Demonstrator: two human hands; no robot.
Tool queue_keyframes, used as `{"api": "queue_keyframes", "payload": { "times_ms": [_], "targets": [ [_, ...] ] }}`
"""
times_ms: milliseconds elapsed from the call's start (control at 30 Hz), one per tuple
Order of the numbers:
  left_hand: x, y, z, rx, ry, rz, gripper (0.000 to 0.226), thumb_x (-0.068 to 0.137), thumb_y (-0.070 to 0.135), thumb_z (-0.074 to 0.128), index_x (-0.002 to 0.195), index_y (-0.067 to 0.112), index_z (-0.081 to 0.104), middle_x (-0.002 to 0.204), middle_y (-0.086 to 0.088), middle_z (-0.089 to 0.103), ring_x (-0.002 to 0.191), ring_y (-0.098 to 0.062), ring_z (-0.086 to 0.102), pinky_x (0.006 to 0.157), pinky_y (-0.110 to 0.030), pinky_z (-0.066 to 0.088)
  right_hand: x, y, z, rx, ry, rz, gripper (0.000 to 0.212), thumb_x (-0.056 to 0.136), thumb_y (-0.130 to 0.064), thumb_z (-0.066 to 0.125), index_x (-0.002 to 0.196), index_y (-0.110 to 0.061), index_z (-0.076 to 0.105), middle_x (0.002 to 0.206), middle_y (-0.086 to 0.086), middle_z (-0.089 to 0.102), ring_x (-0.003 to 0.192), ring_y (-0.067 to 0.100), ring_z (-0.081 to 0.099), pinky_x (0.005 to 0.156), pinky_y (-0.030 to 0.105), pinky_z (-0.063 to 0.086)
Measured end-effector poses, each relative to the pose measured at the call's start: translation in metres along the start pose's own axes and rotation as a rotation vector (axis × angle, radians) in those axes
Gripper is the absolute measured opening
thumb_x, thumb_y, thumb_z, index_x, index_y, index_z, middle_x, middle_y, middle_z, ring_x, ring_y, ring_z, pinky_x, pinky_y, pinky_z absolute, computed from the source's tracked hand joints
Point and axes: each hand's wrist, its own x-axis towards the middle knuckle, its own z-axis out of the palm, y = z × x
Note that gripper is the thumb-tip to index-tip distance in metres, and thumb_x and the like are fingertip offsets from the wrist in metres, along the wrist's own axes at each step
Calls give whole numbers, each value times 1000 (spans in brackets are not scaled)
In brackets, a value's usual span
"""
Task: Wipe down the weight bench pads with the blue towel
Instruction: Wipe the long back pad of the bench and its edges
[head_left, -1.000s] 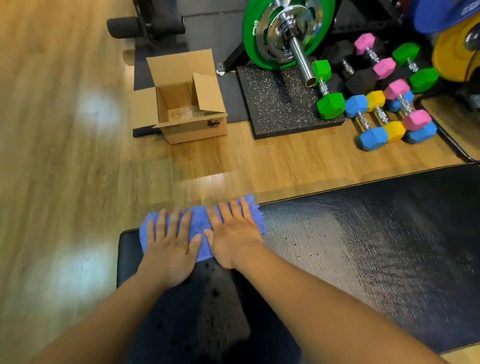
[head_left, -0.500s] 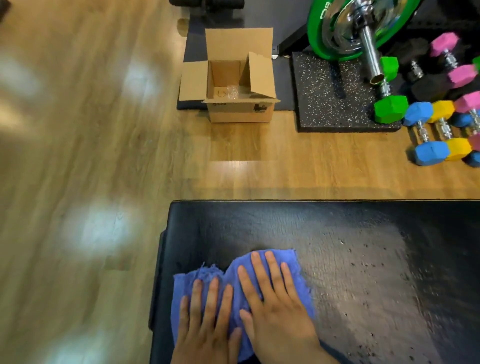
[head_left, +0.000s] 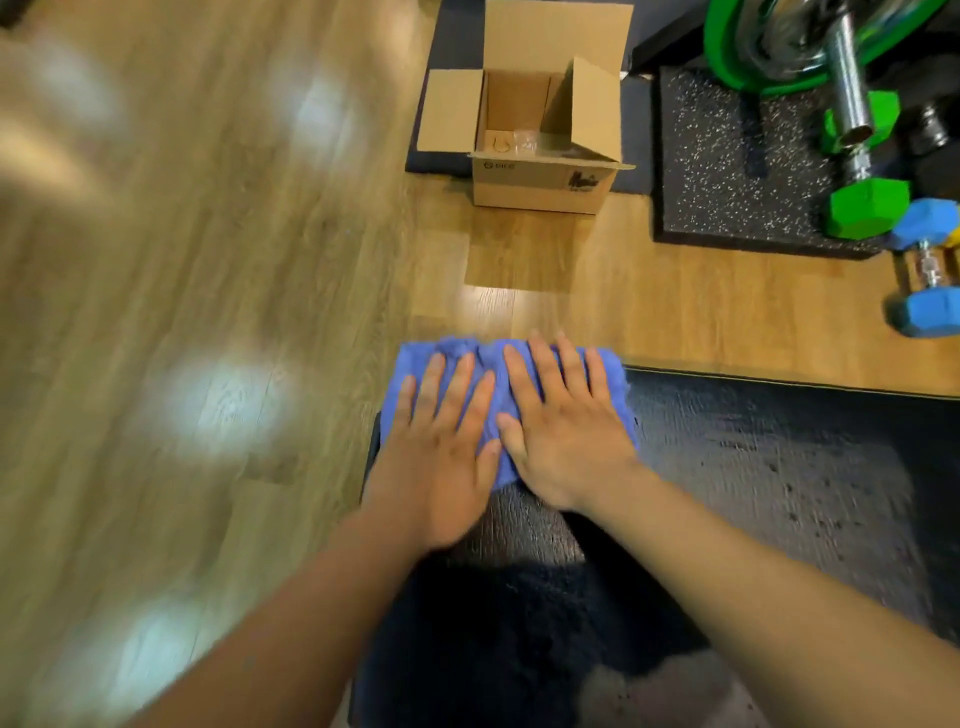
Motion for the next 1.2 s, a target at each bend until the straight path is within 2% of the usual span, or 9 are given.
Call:
{"api": "queue_keyframes", "payload": {
  "times_ms": [100,167,267,433,533,700,833,967,1200],
  "targets": [
    [28,-22,-10,-36,-100,-13,69,92,43,11,149,6,22,156,-18,20,144,-40,13,114,-57,17,33,-8,-16,-21,-58,79,58,95,-47,13,141,-16,29,140,15,40,126,34,36,100,47,25],
    [41,-24,-21,-72,-110,-48,67,94,43,8,145,5,30,148,-19,32,138,-39,25,112,-50,24,48,-10,-25,17,-127,86,48,98,-45,19,130,-16,39,131,16,46,120,33,41,95,45,30],
    [71,-21,-45,-178,-209,-191,38,95,31,38,125,11,49,125,-14,48,119,-34,45,95,-39,36,55,-6,-29,78,-148,66,49,99,-45,21,132,-16,41,132,16,47,121,32,41,94,42,32],
    [88,-21,-63,-86,-417,-134,30,92,28,49,118,14,54,121,-12,55,111,-30,51,86,-33,39,41,27,-34,226,-98,-1,40,98,-46,33,120,-17,50,119,12,57,112,30,51,78,36,34],
    [82,-14,-62,-96,-387,-125,33,93,39,47,121,22,53,124,-8,59,112,-29,53,89,-34,42,32,53,-38,277,-94,11,30,96,-44,39,106,-19,55,108,10,61,99,30,54,70,32,35],
    [85,5,-53,-100,-362,-64,55,86,58,33,131,30,48,131,-1,57,118,-25,51,99,-40,40,29,65,-35,328,-96,18,28,95,-46,42,101,-23,56,106,8,60,97,28,55,71,32,38],
    [87,28,-53,-58,-338,-23,48,95,47,36,136,22,43,130,-5,56,119,-26,50,101,-41,36,26,70,-31,339,-79,24,33,96,-44,39,113,-22,56,110,5,61,97,26,54,71,31,37],
    [91,52,-54,-59,-341,-10,48,98,48,31,135,20,42,126,-4,57,115,-26,51,100,-42,36,22,81,-30,325,-94,40,29,96,-40,38,107,-20,56,107,6,60,87,24,49,69,31,36],
    [106,92,-47,-96,-358,-2,43,99,47,26,130,24,45,126,-2,57,112,-27,51,95,-39,37,4,120,-29,294,-98,53,29,97,-42,35,100,-21,55,108,8,60,96,28,54,70,32,35]
  ]
}}
